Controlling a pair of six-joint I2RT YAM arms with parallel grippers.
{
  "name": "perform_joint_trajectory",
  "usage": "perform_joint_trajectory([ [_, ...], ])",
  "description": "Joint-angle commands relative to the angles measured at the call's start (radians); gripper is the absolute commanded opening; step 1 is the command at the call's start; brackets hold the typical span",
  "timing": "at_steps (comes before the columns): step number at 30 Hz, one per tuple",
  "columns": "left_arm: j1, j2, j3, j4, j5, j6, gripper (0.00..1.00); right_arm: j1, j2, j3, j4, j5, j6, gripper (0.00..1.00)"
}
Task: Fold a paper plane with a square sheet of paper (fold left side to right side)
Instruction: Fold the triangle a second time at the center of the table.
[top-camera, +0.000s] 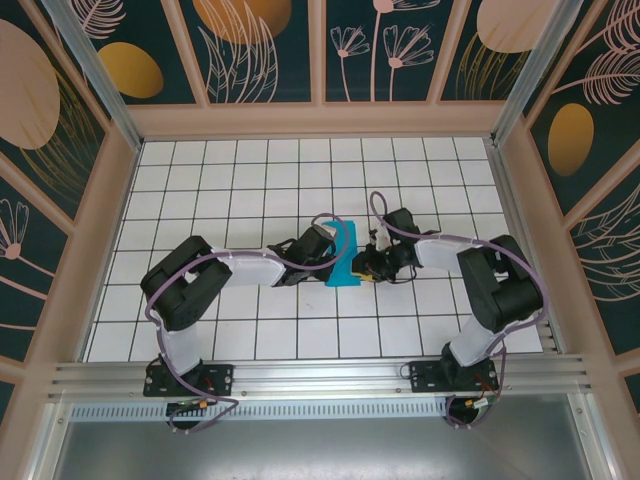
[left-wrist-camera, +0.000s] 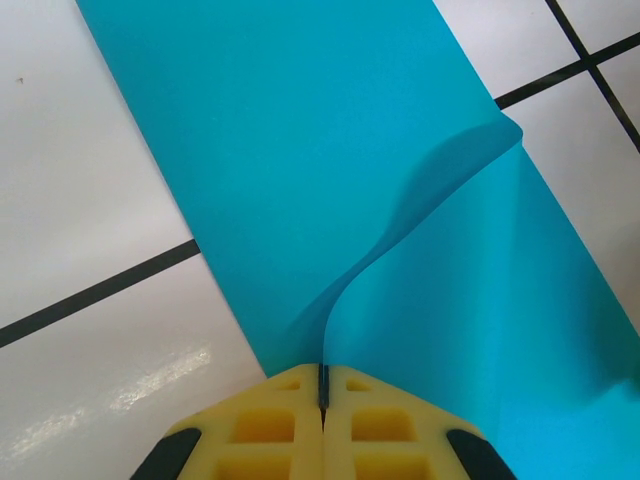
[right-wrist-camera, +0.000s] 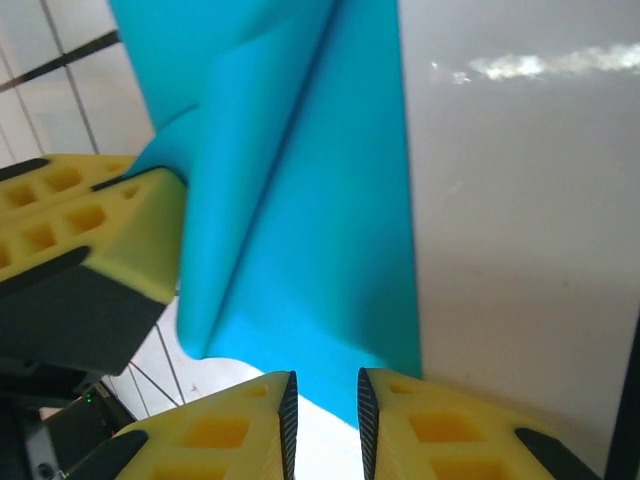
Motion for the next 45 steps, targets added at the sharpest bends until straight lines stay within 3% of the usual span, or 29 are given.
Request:
perform_joint_trajectory([
  [1, 0.006, 0.031, 0.001, -0.027, 0.007, 0.014, 0.06, -0.012, -0.058, 0.017, 0.018, 0.011, 0.035, 0.25],
  [16, 0.006, 0.031, 0.001, -0.021, 0.015, 0.016, 0.06, 0.028, 0.088, 0.129, 0.173, 0.015, 0.177, 0.17],
  [24, 0.006, 0.031, 0.001, -0.022, 0.011, 0.013, 0.06, 0.074, 0.186, 0.203, 0.149, 0.021, 0.16, 0.17],
  [45, 0.007, 0.037, 0.003, -0.027, 0.0, 0.011, 0.05, 0.076, 0.204, 0.148, 0.112, 0.095, 0.113, 0.17],
])
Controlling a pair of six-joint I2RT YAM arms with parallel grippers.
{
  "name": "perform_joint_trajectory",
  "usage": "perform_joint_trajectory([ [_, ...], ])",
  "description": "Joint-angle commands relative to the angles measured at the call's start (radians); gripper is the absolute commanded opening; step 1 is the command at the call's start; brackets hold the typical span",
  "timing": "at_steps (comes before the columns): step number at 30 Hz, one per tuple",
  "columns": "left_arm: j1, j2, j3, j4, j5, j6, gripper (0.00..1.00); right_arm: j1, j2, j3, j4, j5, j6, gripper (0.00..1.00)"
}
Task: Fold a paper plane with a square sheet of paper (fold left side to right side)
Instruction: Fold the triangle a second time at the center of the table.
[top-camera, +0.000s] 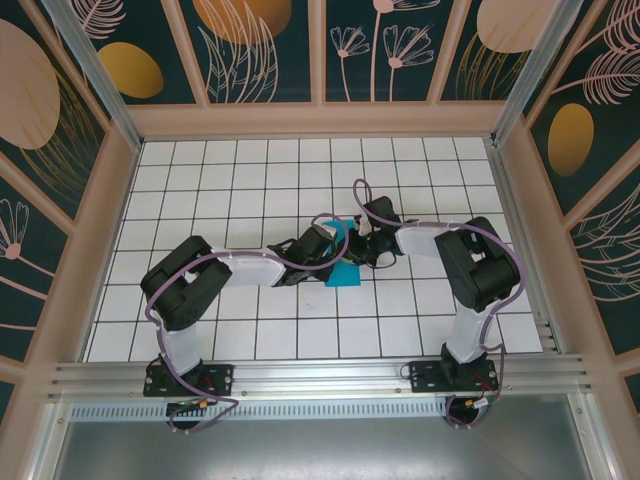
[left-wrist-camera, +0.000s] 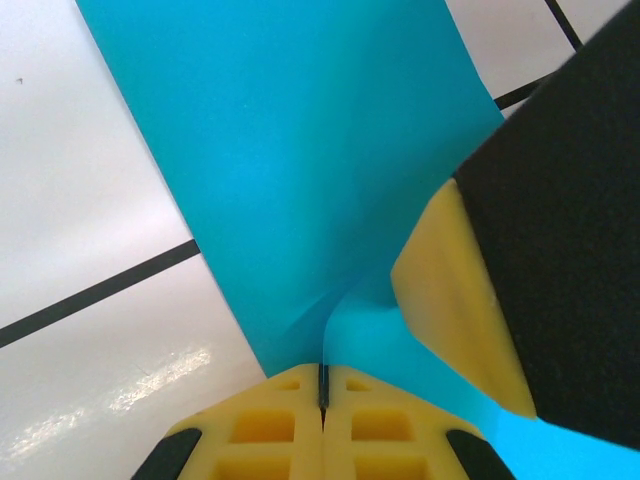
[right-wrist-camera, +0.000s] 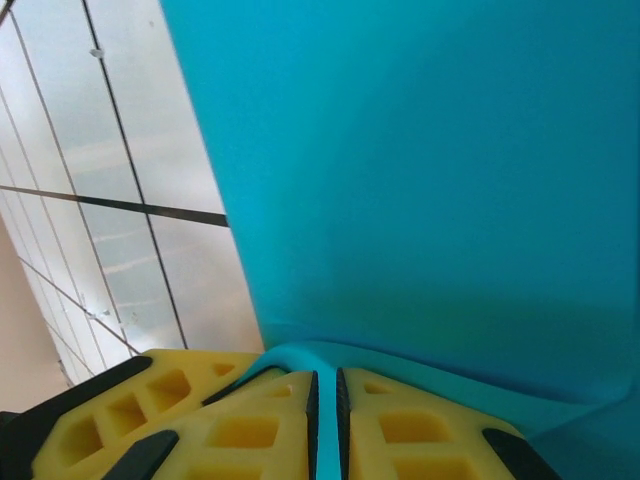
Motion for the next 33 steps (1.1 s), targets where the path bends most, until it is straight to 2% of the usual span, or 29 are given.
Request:
perform_joint_trajectory([
  [1, 0.007, 0.036, 0.004, -0.028, 0.0, 0.011, 0.05, 0.003, 0.018, -0.019, -0.022, 0.026, -0.025, 0.17],
  [13, 0.006, 0.006, 0.007, -0.032, -0.014, 0.002, 0.07, 0.002, 0.054, -0.044, -0.05, 0.065, -0.039, 0.17],
  [23, 0.007, -0.144, -0.026, -0.066, -0.028, -0.03, 0.24, -0.003, 0.068, -0.063, -0.058, 0.081, -0.046, 0.17],
  [28, 0.006, -0.277, -0.1, -0.017, 0.097, -0.052, 0.34, -0.005, 0.065, -0.064, -0.05, 0.072, -0.046, 0.17],
  [33, 0.006, -0.261, -0.103, 0.033, 0.291, -0.092, 0.35, -0.005, 0.068, -0.055, -0.052, 0.069, -0.051, 0.17],
])
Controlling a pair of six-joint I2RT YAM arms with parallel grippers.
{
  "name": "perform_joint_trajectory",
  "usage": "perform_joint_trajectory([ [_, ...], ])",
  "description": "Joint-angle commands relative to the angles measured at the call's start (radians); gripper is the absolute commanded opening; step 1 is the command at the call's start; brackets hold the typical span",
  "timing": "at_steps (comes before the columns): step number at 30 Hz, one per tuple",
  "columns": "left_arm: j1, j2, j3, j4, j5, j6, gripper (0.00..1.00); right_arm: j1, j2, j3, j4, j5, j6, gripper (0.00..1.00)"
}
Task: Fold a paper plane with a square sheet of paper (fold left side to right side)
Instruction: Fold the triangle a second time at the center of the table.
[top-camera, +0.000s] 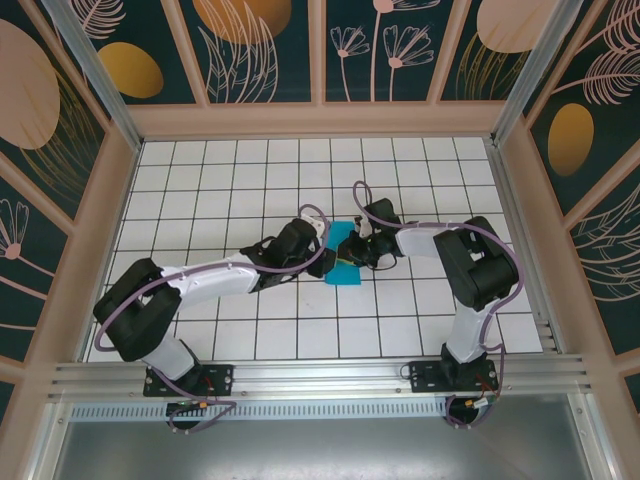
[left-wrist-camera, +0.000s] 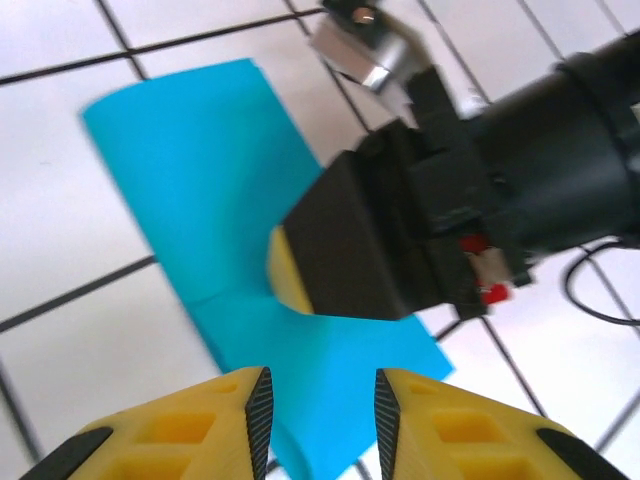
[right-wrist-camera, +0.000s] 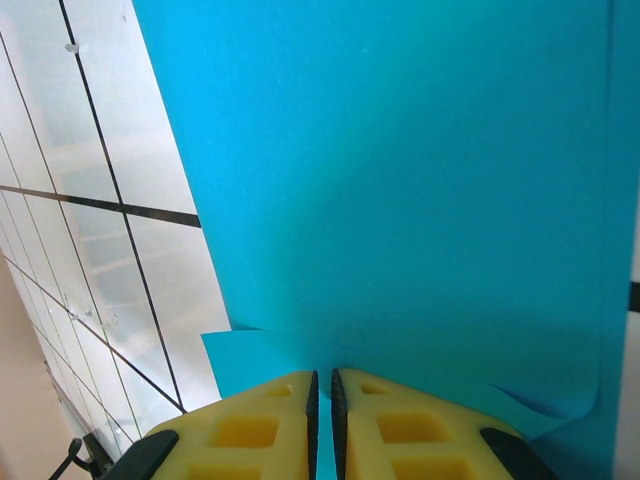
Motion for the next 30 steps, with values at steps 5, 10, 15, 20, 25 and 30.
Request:
perform_joint_trajectory([
  [5, 0.004, 0.091, 0.02, 0.076, 0.199, -0.079, 0.35, -0.005, 0.058, -0.031, -0.077, 0.06, -0.035, 0.17],
  [10, 0.005, 0.176, 0.067, 0.044, 0.193, -0.081, 0.35, -0.003, 0.058, -0.029, -0.075, 0.052, -0.033, 0.17],
  [15, 0.004, 0.222, 0.088, 0.025, 0.181, -0.078, 0.35, -0.004, 0.057, -0.032, -0.074, 0.054, -0.032, 0.17],
  [20, 0.004, 0.24, 0.079, 0.011, 0.177, -0.079, 0.35, -0.005, 0.06, -0.035, -0.078, 0.055, -0.035, 0.17],
  [25, 0.004, 0.254, 0.069, -0.007, 0.18, -0.071, 0.35, -0.004, 0.059, -0.033, -0.08, 0.057, -0.039, 0.17],
  [30, 0.004, 0.269, 0.055, -0.018, 0.182, -0.066, 0.35, -0.005, 0.059, -0.031, -0.087, 0.059, -0.041, 0.17],
])
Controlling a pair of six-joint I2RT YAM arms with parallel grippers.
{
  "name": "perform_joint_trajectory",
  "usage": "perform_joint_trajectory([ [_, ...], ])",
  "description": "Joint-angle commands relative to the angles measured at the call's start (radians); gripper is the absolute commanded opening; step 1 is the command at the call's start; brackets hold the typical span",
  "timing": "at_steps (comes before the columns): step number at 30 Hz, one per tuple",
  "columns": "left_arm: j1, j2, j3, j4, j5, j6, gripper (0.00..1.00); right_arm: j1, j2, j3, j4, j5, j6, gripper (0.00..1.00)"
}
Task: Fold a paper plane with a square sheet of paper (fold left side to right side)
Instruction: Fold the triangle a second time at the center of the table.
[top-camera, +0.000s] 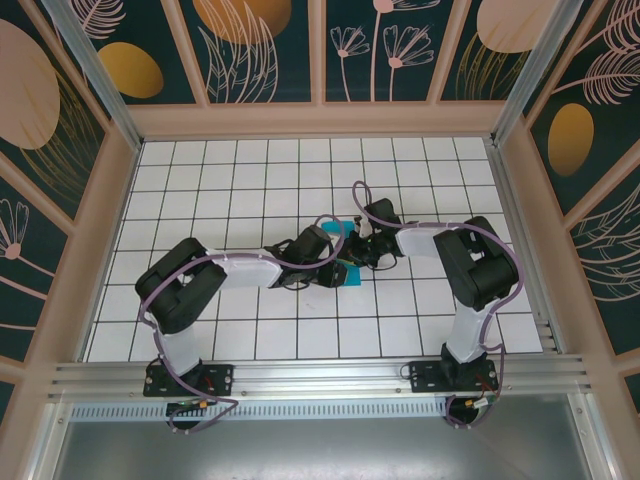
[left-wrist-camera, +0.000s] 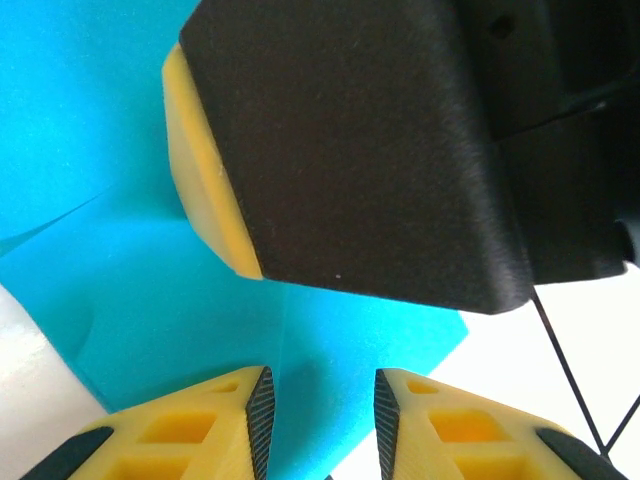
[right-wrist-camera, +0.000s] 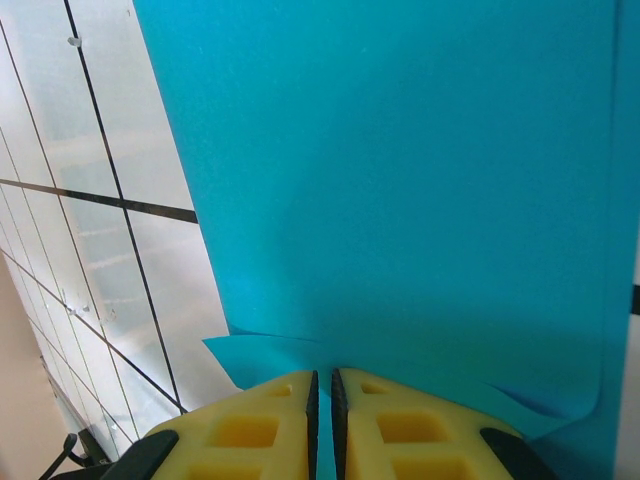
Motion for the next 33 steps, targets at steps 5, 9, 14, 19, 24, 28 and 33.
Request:
perform_joint_trajectory([
  [5, 0.004, 0.023, -0.03, -0.066, 0.016, 0.015, 0.35, -0.004, 0.056, -0.027, -0.093, 0.064, -0.025, 0.17],
  [9, 0.004, 0.007, -0.067, -0.093, 0.037, 0.046, 0.34, -0.005, 0.056, -0.023, -0.098, 0.065, -0.027, 0.17],
  [14, 0.004, -0.027, -0.11, -0.116, 0.084, 0.081, 0.34, -0.005, 0.057, -0.025, -0.098, 0.067, -0.024, 0.17],
  [19, 0.002, -0.054, -0.152, -0.113, 0.103, 0.075, 0.34, -0.005, 0.057, -0.025, -0.097, 0.065, -0.023, 0.17],
  [24, 0.002, -0.073, -0.192, -0.099, 0.103, 0.058, 0.34, -0.005, 0.056, -0.025, -0.098, 0.067, -0.023, 0.17],
  [28, 0.002, -0.103, -0.198, -0.108, 0.083, 0.051, 0.34, -0.005, 0.055, -0.028, -0.097, 0.067, -0.023, 0.17],
  [33, 0.007, -0.179, -0.16, -0.139, 0.033, 0.042, 0.33, -0.005, 0.055, -0.031, -0.094, 0.064, -0.021, 0.17],
])
